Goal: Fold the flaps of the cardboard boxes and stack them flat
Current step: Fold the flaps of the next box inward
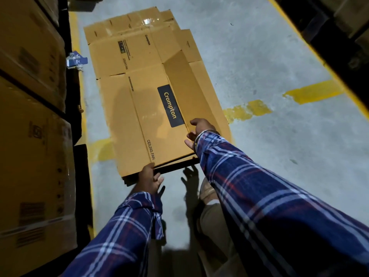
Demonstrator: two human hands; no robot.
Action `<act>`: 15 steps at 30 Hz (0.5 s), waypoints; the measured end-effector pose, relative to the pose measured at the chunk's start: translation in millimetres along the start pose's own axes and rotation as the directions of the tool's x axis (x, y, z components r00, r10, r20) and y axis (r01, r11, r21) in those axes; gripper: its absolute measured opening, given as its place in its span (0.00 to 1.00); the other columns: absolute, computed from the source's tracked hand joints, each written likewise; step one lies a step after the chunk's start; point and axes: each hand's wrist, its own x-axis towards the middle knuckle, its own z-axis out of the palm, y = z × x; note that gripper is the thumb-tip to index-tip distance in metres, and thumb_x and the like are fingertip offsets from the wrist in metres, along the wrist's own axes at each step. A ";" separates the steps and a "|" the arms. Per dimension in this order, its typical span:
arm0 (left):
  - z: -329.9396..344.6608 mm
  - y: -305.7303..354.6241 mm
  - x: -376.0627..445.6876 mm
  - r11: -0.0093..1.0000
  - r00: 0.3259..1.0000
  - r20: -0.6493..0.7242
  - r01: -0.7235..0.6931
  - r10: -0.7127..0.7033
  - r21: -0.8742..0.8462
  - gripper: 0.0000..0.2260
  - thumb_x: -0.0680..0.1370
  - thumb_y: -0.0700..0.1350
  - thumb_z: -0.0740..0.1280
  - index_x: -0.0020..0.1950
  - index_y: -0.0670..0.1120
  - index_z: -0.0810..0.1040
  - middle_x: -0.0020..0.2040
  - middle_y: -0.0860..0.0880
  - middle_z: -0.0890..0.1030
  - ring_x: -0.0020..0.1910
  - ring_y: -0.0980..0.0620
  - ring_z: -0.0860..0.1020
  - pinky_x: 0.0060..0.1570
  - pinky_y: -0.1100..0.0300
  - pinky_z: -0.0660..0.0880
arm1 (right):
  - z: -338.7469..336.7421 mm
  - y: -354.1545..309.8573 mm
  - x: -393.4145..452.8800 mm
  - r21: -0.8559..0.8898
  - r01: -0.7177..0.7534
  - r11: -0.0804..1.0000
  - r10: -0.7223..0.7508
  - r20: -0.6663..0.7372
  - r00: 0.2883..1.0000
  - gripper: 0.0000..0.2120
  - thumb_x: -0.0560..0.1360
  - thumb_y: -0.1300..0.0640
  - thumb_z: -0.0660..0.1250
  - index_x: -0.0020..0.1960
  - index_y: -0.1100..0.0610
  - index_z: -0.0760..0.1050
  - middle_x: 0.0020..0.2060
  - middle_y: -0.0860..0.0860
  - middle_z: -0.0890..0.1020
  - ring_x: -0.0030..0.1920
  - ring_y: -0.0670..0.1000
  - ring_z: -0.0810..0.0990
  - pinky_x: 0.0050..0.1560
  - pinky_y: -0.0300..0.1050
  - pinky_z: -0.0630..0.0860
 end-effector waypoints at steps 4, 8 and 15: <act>1.5 -26.3 -2.4 0.998 0.997 0.045 0.063 -0.063 0.016 0.19 0.85 0.43 0.60 0.75 0.39 0.68 0.43 0.41 0.73 0.28 0.51 0.70 0.56 0.48 0.78 | 2.1 3.0 1.4 0.044 -0.073 0.996 0.074 -0.033 0.997 0.08 0.76 0.59 0.70 0.44 0.62 0.73 0.43 0.59 0.81 0.46 0.58 0.82 0.58 0.59 0.81; 21.2 -34.0 -10.8 0.996 0.993 0.097 0.079 -0.074 -0.043 0.23 0.85 0.45 0.64 0.79 0.40 0.64 0.78 0.36 0.65 0.76 0.39 0.67 0.75 0.43 0.66 | 7.3 4.8 -1.4 0.121 -0.078 0.990 0.082 -0.024 0.996 0.06 0.76 0.61 0.70 0.48 0.63 0.75 0.47 0.59 0.80 0.51 0.58 0.82 0.57 0.58 0.81; 73.7 -9.5 -14.3 0.945 0.990 0.128 0.091 -0.053 -0.313 0.30 0.82 0.41 0.64 0.82 0.39 0.57 0.82 0.37 0.56 0.80 0.37 0.60 0.79 0.45 0.60 | 6.2 0.0 6.1 0.151 -0.082 0.985 0.084 -0.008 0.996 0.07 0.78 0.62 0.68 0.43 0.62 0.73 0.45 0.58 0.77 0.59 0.56 0.81 0.52 0.55 0.79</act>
